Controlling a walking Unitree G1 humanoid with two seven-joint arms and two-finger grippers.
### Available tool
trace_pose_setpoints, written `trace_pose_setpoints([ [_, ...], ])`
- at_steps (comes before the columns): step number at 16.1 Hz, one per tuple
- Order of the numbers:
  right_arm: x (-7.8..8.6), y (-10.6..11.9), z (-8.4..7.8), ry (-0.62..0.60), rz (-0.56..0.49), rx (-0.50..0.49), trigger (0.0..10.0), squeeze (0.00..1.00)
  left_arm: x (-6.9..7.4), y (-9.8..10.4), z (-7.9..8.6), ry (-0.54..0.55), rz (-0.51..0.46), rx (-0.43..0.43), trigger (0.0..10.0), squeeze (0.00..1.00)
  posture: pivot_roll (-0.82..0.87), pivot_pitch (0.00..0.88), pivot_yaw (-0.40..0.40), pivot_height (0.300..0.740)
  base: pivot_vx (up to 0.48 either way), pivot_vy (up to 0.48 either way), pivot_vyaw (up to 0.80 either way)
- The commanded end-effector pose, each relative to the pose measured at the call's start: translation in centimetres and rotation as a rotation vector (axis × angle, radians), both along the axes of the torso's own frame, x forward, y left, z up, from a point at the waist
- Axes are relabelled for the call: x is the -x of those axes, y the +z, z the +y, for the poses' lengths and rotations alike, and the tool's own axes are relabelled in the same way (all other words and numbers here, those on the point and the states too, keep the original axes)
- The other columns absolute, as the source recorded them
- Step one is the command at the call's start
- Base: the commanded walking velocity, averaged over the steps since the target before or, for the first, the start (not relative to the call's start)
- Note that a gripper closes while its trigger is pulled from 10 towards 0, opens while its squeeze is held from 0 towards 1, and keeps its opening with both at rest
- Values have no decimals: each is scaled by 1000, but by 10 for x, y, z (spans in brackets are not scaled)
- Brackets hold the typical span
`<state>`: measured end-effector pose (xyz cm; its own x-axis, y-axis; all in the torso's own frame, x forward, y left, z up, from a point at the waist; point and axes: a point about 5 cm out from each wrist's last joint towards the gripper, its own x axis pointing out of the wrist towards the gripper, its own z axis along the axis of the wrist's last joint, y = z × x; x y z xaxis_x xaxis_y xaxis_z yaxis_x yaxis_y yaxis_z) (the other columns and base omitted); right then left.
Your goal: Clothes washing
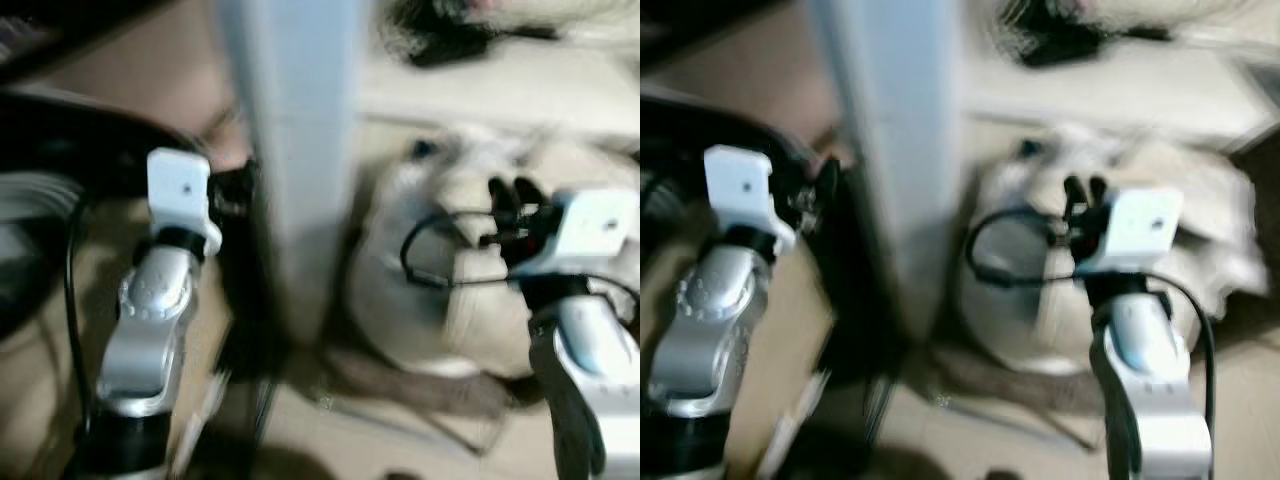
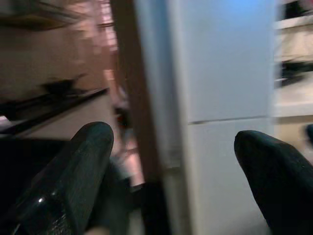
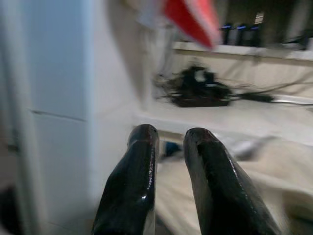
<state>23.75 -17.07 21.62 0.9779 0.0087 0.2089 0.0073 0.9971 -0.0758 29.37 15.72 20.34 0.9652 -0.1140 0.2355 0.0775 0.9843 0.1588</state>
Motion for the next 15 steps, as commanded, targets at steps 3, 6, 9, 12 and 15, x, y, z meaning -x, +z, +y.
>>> trace_pose_setpoints([
  [3,-1,1,-6,-27,-1,4,10000,0,-1,1,-9,-34,19,71,10000,0,-77,60,45,740,0,-160,0],
  [6,-1,0,-6,-27,3,-1,10000,0,0,2,-14,-58,21,4,10000,0,-73,58,44,740,0,0,0],
  [9,0,-1,-4,-9,10,-3,10000,0,0,3,-12,-45,7,-3,10000,0,-77,57,44,740,0,0,0],
  [12,-1,0,-3,-5,12,39,10000,0,-1,4,-5,-18,10,20,10000,0,-74,56,44,740,271,0,192],
  [15,-2,1,-6,-37,2,44,10000,0,-1,5,-4,-19,9,13,10000,0,-70,47,46,740,298,0,533],
])
